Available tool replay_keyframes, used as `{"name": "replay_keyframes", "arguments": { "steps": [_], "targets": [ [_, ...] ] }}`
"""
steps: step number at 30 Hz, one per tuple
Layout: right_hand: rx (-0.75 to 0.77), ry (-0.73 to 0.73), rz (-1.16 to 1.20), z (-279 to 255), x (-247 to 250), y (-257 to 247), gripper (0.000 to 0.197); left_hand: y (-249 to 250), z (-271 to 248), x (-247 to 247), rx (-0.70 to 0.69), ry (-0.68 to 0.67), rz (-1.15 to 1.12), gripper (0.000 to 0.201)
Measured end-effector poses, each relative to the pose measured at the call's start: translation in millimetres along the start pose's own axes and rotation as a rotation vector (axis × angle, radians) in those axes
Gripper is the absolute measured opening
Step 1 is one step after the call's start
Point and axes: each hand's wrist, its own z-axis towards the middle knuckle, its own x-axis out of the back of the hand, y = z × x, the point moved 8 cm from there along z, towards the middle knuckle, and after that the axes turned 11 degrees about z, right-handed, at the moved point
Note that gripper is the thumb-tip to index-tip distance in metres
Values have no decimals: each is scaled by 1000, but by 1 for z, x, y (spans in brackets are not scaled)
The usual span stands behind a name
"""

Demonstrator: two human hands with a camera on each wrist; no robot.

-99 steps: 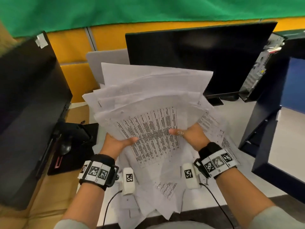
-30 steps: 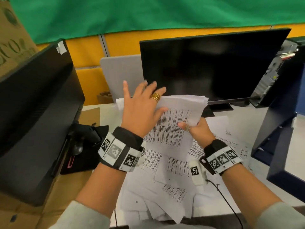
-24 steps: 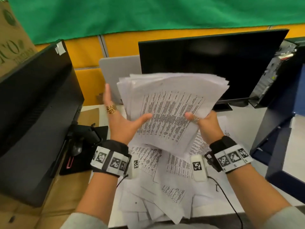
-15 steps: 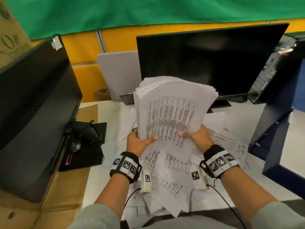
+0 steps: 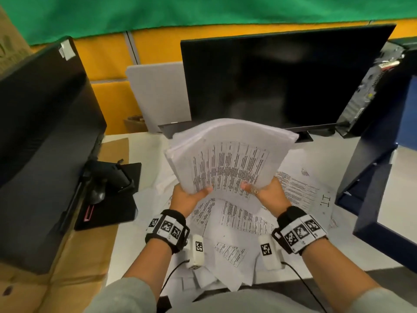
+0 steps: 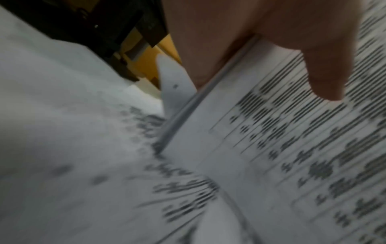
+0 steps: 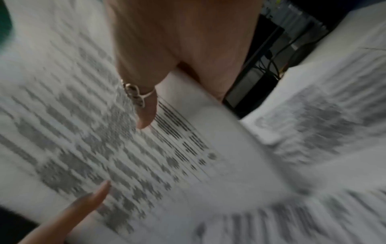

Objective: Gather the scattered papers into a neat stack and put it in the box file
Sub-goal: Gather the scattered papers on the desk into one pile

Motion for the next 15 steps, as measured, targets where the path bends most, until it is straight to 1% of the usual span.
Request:
{"name": "replay_keyframes", "arguments": {
  "steps": [1, 2, 3, 4, 5, 8, 9, 10, 11, 13, 15],
  "targets": [
    [-33, -4, -27, -4, -2, 6, 34, -9, -1, -3, 28, -32, 50, 42],
    [-62, 2, -60, -8, -4, 12, 39, -18, -2, -7, 53, -60, 100, 52],
    [-80, 31, -80, -10, -3, 17, 49, -22, -1, -10, 68, -87, 130, 61],
    [-75, 51, -83, -10, -1, 18, 56, -23, -1, -11, 60, -104, 145, 63],
    [-60, 67, -82, -9, 2, 15, 54, -21, -1, -10, 52, -106, 147, 60],
    [12, 87, -82, -2, 6, -4, 32, -2, -1, 0, -2, -102, 165, 44],
    [39, 90, -80, 1, 7, -12, 25, 5, -1, 4, -18, -99, 166, 35],
    [68, 71, -70, 2, 7, -20, 20, 13, -3, 7, -42, -103, 153, 24],
    [82, 47, -60, 3, 6, -24, 18, 18, -5, 8, -57, -101, 130, 20],
    [49, 16, -62, 4, 4, -18, 21, 19, -9, 5, -47, -99, 64, 28],
    [-38, 21, -112, 1, 2, 5, 17, 3, -11, -2, 46, -86, 81, 38]
  ]
}}
